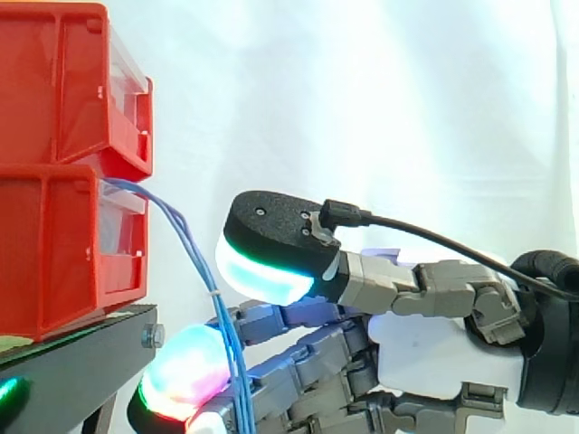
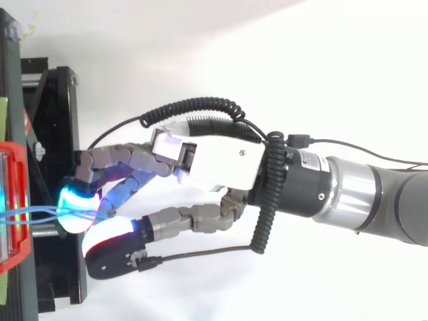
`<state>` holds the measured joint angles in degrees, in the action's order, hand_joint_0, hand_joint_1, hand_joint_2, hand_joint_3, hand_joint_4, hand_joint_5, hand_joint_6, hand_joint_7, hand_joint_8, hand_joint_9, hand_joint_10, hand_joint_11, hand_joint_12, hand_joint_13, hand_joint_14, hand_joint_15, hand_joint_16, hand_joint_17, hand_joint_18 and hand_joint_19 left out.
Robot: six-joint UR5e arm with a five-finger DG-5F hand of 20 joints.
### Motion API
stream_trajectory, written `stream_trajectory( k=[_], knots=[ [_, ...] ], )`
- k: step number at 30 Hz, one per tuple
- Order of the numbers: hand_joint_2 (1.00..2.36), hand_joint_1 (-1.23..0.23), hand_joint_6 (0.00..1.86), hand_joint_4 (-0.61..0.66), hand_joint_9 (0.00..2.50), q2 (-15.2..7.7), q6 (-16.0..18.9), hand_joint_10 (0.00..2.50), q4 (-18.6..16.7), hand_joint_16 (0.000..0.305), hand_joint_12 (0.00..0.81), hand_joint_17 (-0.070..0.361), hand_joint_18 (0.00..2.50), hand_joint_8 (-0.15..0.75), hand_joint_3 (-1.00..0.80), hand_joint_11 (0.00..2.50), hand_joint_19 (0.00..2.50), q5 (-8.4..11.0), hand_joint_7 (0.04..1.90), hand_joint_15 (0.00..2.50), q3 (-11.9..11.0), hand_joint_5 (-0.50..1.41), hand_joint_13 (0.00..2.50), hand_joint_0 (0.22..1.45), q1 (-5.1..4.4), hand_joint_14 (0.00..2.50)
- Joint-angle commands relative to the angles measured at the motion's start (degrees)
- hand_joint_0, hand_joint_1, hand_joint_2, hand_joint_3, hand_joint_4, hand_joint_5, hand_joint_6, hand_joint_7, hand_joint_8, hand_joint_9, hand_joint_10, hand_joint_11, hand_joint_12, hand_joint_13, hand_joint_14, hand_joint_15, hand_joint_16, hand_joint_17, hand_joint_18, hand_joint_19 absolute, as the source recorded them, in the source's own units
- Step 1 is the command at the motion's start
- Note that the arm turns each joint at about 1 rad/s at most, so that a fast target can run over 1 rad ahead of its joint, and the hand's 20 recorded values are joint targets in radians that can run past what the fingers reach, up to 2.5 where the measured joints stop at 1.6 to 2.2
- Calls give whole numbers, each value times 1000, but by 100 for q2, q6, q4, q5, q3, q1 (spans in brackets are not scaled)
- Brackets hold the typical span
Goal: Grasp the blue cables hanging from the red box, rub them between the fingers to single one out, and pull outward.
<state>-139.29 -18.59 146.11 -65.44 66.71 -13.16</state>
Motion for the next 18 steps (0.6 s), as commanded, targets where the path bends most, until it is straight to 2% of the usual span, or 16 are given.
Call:
stream_trajectory(
  k=[1, 7, 9, 18],
  knots=[
    [1008, -558, 503, 318, 981, -1, 119, 14, 6, 41, 349, 93, 425, 311, -402, 339, 358, -109, 1125, 394, 0, -85, 644, 550, 7, 17],
    [1008, -564, 503, 314, 990, 87, 277, 12, 41, 41, 348, 93, 433, 310, -398, 347, 367, -206, 1141, 411, 0, -84, 661, 552, 51, 18],
    [1009, -571, 503, 312, 991, 139, 304, 13, 155, 41, 347, 92, 436, 312, -392, 357, 365, -259, 1153, 416, -9, -83, 665, 556, 68, 18],
    [1013, -635, 501, 254, 1000, 350, 356, 15, 498, 40, 342, 90, 458, 308, -318, 375, 384, -268, 1301, 440, 0, -73, 700, 584, 51, 19]
  ],
)
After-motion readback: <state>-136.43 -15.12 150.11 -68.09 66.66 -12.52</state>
